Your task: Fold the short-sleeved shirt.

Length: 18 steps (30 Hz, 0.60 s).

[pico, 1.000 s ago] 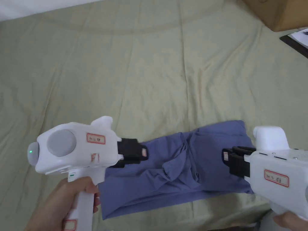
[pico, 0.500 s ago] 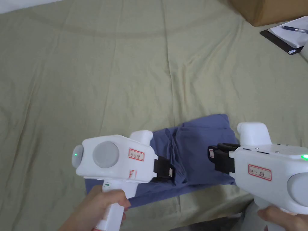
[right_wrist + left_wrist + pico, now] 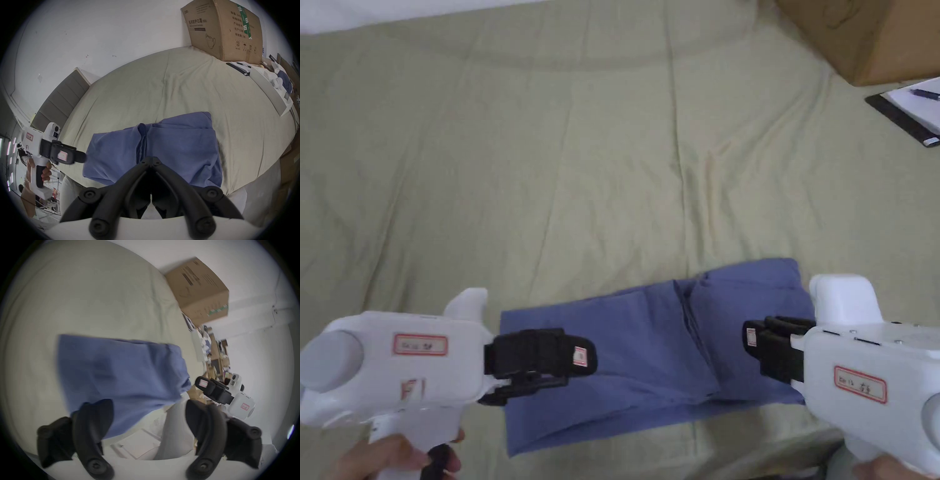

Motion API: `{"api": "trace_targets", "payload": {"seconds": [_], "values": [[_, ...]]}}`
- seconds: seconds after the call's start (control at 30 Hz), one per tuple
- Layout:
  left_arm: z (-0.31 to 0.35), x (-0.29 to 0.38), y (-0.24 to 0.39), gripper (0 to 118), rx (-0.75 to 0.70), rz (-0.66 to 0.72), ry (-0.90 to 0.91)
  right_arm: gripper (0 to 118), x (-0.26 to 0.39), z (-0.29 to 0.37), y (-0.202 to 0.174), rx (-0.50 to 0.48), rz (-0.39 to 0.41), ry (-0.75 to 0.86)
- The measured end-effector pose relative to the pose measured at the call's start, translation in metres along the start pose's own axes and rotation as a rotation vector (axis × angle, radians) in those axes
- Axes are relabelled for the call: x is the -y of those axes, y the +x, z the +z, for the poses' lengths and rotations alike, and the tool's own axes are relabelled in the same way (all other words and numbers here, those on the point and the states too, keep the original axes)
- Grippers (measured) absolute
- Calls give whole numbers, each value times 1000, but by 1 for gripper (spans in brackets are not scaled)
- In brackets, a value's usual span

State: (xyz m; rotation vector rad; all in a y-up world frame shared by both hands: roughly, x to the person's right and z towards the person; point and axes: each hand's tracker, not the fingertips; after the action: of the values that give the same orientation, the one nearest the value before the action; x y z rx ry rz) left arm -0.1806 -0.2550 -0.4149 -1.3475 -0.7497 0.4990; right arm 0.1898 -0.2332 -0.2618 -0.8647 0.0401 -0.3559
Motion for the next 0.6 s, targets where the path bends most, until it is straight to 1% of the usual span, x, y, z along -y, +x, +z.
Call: {"api": "trace_targets", "payload": {"seconds": [0.13,0.2,0.27,0.37,0.47,0.5,0.57,0.6], "values": [[33,7,-48,101,12,160,94,0,1,-9,-13,-11,23,-29],[34,8,-66,101,23,210,84,0,1,-14,-23,-17,52,-57],[25,6,-77,101,31,208,62,0,2,-16,-33,-25,87,-68],[5,7,-79,101,31,166,44,0,1,-17,-45,-26,109,-75],[-19,4,-81,101,94,183,22,0,-3,-18,-49,-21,114,-75],[-23,0,-89,101,91,198,32,0,-4,-18,-50,-21,112,-73],[-26,-3,-85,101,111,191,49,0,-6,-17,-51,-21,108,-66],[-27,-3,-83,95,117,177,46,0,-7,-16,-52,-19,107,-63]]}}
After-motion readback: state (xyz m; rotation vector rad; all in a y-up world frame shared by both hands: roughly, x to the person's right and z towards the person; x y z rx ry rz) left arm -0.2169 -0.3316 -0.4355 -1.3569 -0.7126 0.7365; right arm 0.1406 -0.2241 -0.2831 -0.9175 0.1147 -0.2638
